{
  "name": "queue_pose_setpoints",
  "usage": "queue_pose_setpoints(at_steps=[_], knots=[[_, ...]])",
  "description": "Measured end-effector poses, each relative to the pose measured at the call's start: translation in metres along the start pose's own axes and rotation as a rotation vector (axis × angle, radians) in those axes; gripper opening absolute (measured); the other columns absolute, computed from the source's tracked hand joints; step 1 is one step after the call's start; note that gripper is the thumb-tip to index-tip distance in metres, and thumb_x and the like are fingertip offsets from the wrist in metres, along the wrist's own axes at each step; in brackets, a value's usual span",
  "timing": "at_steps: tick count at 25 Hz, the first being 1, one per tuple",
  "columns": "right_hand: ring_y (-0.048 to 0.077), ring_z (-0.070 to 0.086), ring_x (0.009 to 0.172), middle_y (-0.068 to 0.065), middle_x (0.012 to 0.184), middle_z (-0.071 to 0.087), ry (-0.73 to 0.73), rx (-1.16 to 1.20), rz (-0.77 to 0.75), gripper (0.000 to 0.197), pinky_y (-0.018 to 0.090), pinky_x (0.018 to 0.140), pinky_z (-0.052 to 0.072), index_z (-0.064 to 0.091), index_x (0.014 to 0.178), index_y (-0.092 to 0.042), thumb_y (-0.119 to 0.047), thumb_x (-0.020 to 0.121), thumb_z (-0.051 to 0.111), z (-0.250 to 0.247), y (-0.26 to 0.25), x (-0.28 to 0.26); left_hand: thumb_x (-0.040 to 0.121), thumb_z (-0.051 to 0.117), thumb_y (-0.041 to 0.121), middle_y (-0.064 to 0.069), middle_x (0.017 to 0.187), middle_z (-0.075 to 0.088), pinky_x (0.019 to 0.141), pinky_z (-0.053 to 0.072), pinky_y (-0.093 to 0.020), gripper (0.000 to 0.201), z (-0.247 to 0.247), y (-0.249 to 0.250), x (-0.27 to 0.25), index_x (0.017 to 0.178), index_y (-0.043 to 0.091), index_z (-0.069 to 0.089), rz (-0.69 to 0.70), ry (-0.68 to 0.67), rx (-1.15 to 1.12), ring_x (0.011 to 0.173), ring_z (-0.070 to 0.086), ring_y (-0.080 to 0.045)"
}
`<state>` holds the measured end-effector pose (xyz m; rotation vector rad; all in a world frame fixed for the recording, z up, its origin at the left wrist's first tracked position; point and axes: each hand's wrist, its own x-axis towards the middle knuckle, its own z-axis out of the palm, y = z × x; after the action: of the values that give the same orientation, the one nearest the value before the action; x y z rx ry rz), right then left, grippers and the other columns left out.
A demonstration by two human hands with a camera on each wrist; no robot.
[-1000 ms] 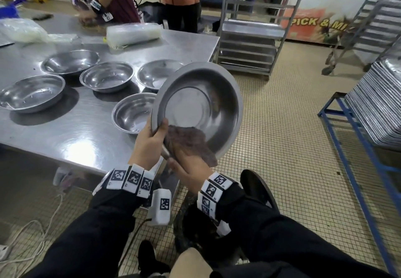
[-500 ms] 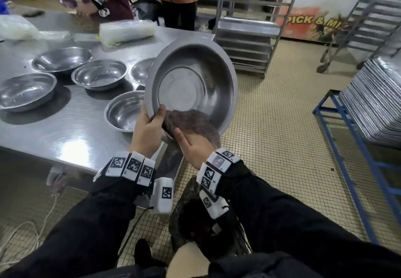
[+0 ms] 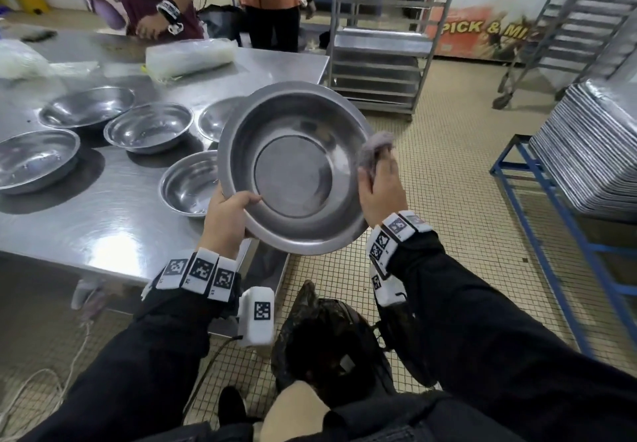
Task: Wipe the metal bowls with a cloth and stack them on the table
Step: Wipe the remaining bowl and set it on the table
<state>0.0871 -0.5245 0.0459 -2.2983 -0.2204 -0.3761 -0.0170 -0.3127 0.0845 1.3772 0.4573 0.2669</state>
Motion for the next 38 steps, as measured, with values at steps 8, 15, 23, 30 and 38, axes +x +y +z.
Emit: queue_pose_setpoints(at_steps=[8,15,23,30,38], knots=[[0.004,0.049,0.064,-0.007,0.074,0.051,-0.067,0.389,0.384,0.014,0.016,0.056,0.037,0.048,0.081,-0.018,-0.015,0.094,0.055,-0.012,-0.011,-0.018,0.092,0.056,0.011,0.000,0.084,0.066,0.056,0.054,-0.029,0.016,-0.020,-0.005,0.005,0.099,0.025,0.061,0.057,0.012,0.098,0.076,0.065,-0.020],[0.009,0.056,0.074,-0.002,0.085,0.059,0.147,0.618,0.511,0.011,0.021,0.061,0.040,0.050,0.104,-0.008,-0.012,0.093,0.051,0.006,-0.044,-0.026,0.078,0.072,0.028,-0.001,0.112,0.070,0.097,0.050,-0.048,0.031,0.009,-0.024,-0.009,0.103,0.044,0.062,0.153,-0.105,0.047,0.109,0.065,-0.021],[0.018,0.062,0.092,0.002,0.097,0.063,-0.089,0.449,0.492,0.020,0.030,0.081,0.051,0.055,0.104,-0.008,-0.022,0.101,0.041,0.002,-0.033,-0.040,0.087,0.054,0.011,0.001,0.098,0.064,0.097,0.049,-0.055,0.027,-0.004,-0.014,0.008,0.112,0.023,0.056,0.086,0.057,0.091,0.103,0.062,-0.026],[0.018,0.056,0.110,0.005,0.128,0.054,-0.405,0.095,-0.187,0.046,0.039,0.100,0.044,0.038,0.138,-0.023,-0.025,0.092,0.042,0.033,-0.063,-0.059,0.089,0.054,0.017,0.000,0.100,0.068,0.090,0.052,-0.056,0.030,-0.018,-0.016,0.011,0.098,0.045,0.060,0.129,0.034,0.168,0.100,0.065,-0.026],[0.018,0.010,0.146,-0.003,0.158,0.016,-0.681,-0.404,-0.243,0.056,0.037,0.118,0.004,0.017,0.151,-0.028,-0.050,0.100,0.012,0.057,-0.049,-0.050,0.094,0.054,0.011,0.004,0.084,0.065,0.081,0.051,-0.033,0.016,-0.015,-0.009,0.012,0.095,0.024,0.062,0.237,0.040,0.176,0.082,0.062,-0.012]])
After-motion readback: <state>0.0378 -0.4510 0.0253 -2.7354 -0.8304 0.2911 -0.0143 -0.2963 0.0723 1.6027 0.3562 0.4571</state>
